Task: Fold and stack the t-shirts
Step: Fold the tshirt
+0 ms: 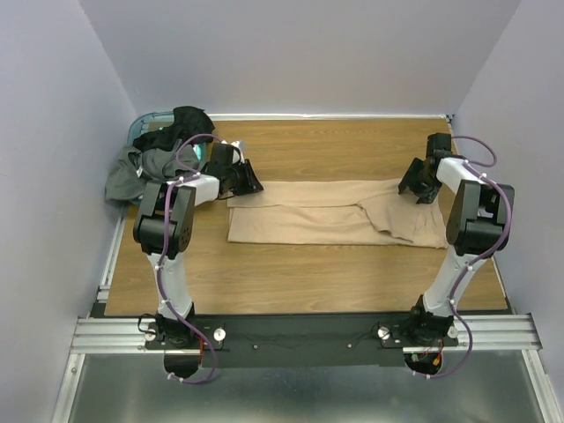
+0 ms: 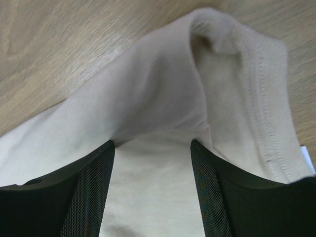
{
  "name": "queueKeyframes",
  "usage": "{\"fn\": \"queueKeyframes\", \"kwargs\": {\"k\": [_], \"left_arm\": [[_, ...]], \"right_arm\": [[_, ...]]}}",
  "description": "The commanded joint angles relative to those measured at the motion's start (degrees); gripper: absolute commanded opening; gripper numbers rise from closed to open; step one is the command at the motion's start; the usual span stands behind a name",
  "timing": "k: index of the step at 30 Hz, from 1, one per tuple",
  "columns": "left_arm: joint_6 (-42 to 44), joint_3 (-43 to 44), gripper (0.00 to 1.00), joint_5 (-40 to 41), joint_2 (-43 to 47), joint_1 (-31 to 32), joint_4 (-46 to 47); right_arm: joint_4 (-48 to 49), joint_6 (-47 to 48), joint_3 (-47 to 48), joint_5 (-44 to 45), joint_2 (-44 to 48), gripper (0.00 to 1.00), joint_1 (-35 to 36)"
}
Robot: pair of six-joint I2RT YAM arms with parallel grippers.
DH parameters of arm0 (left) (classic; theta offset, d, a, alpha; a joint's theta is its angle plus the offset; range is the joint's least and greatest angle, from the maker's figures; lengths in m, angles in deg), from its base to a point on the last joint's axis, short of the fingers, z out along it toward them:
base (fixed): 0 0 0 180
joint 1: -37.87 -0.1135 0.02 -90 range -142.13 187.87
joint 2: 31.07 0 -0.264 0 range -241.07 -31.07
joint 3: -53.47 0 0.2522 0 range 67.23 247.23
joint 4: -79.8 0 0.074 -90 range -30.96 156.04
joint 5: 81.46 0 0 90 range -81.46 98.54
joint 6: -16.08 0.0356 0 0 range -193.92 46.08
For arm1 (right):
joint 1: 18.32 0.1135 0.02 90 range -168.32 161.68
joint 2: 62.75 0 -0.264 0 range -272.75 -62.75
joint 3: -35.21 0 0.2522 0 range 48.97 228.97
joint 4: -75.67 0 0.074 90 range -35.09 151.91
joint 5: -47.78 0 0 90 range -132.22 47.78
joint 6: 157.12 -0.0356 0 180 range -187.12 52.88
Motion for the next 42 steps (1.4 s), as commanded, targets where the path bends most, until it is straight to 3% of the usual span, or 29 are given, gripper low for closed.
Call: {"fn": "queueKeyframes", "kwargs": {"k": [1,10,17,23,29,42], "left_arm": [[2.3,0.7,0.35,4.7,-2.5,-1.3,-4.9],[3.4,2.0,0.39,4.2,1.9,-0.5,-6.6],[4.6,2.8,0.42,3.7,6.9,-0.3,-8.2],[4.9,2.4,0.42,3.4,10.0,-0.2,-8.8],[4.4,-0.3,0.42,3.5,11.8,-0.1,-8.7],[3.8,-3.4,0.42,3.6,12.9,0.5,-7.9]], "right_arm": [[0.1,-0.4,1.7,2.1,-1.6,0.7,-1.7],[0.0,4.3,-3.6,-6.6,12.8,0.68,-0.8],[-0.6,4.2,-12.0,-9.8,22.3,0.67,10.9],[-0.4,4.0,-16.1,-11.1,20.4,0.63,15.0],[-0.4,5.7,-15.1,-11.9,18.0,0.55,15.3],[-1.4,7.6,-18.4,-11.9,16.0,0.49,16.4]]}}
